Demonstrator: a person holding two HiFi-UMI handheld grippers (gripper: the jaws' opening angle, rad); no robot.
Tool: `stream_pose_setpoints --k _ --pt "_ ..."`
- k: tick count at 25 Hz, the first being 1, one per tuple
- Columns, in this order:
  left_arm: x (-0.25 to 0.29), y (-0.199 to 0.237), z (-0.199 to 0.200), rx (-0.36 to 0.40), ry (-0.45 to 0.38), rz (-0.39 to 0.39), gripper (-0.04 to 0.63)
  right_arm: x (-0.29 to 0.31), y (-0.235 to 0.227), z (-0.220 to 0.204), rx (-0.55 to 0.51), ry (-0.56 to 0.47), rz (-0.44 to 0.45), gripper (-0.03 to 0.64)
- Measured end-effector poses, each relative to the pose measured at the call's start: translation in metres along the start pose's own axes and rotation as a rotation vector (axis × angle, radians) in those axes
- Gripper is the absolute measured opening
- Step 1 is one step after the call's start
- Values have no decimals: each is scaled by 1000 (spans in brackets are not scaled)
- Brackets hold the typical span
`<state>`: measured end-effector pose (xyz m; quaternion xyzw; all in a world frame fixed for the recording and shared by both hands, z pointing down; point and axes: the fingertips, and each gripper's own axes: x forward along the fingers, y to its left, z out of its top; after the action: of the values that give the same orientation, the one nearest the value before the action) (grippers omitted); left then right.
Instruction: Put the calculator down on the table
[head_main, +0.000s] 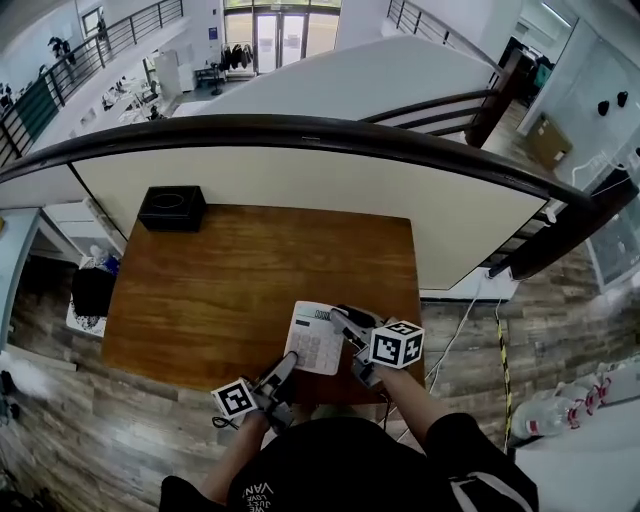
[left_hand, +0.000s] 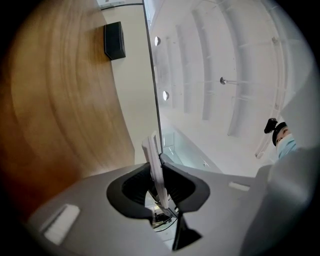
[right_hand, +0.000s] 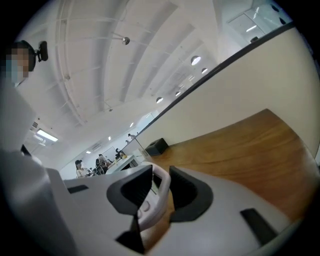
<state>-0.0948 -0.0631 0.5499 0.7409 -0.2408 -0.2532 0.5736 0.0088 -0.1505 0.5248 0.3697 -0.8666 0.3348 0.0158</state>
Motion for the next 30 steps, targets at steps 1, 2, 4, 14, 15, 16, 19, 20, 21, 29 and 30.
stream_pose_setpoints --k 1,2,4,14,15,16,19,20,21,29,30 --pt "8 3 4 -4 0 4 75 4 -6 5 -10 10 0 80" --pt "15 7 8 -7 1 8 75 9 -13 10 -18 20 0 81" --pt "30 14 15 -7 6 14 75 18 -27 19 -33 37 -2 84" --pt "103 48 51 2 41 78 75 62 -95 65 -115 95 -9 97" --pt "110 50 54 3 43 82 75 67 -101 69 -124 98 -7 97" --pt "117 53 57 8 47 90 75 71 -107 73 -132 102 -6 98" --pt "136 64 67 29 55 112 77 83 -125 84 -150 114 -3 98" --pt "142 68 70 36 56 122 77 87 -131 86 -153 115 -4 98" --pt "147 73 73 46 59 134 77 91 -138 88 -154 115 -5 98" --pt "190 103 94 133 80 173 81 120 -186 98 -180 125 -3 98" --pt "195 106 96 149 82 184 81 123 -191 100 -177 119 -7 98"
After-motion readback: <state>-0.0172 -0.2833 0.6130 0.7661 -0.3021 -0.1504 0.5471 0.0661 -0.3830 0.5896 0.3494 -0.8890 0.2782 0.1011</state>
